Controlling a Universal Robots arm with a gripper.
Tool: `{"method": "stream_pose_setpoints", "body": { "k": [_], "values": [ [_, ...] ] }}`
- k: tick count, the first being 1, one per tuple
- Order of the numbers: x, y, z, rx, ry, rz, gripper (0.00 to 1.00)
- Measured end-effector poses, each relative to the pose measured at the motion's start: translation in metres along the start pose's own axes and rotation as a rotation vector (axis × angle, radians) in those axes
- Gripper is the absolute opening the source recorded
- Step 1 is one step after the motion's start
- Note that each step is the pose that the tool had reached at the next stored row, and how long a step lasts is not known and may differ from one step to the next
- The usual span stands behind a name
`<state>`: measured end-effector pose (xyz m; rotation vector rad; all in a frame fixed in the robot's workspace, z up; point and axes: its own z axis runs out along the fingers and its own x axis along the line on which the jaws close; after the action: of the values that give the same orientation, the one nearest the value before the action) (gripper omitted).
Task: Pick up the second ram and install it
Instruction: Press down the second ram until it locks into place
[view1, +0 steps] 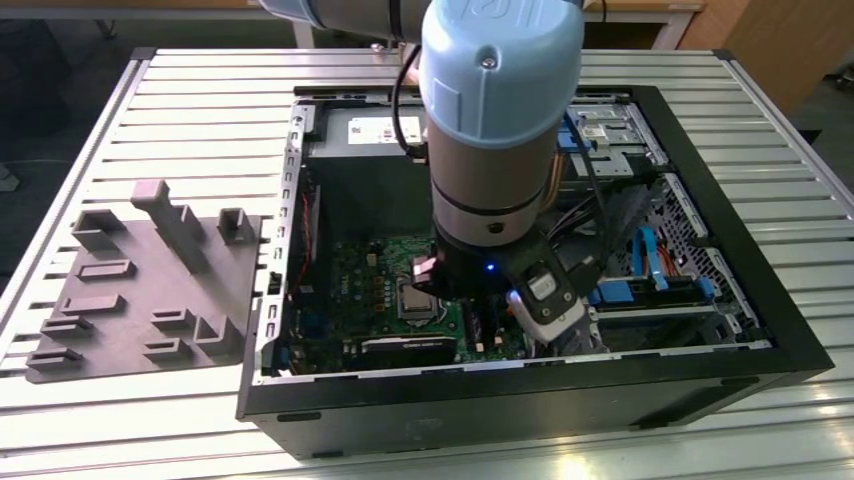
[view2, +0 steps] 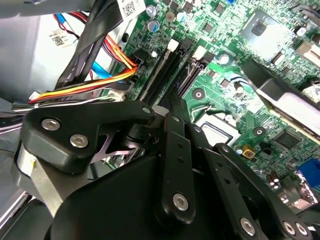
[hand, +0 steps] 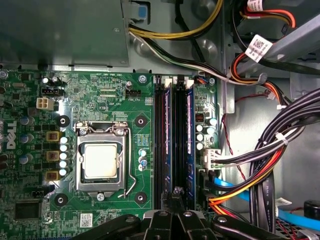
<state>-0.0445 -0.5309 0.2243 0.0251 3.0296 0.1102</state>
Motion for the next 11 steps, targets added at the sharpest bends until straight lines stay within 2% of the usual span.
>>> {"method": "stream_pose_setpoints", "body": {
  "k": [11],
  "values": [
    [0.0004, -0.0014, 0.0036, 0.0003, 0.0001, 0.0, 0.11]
  ]
}}
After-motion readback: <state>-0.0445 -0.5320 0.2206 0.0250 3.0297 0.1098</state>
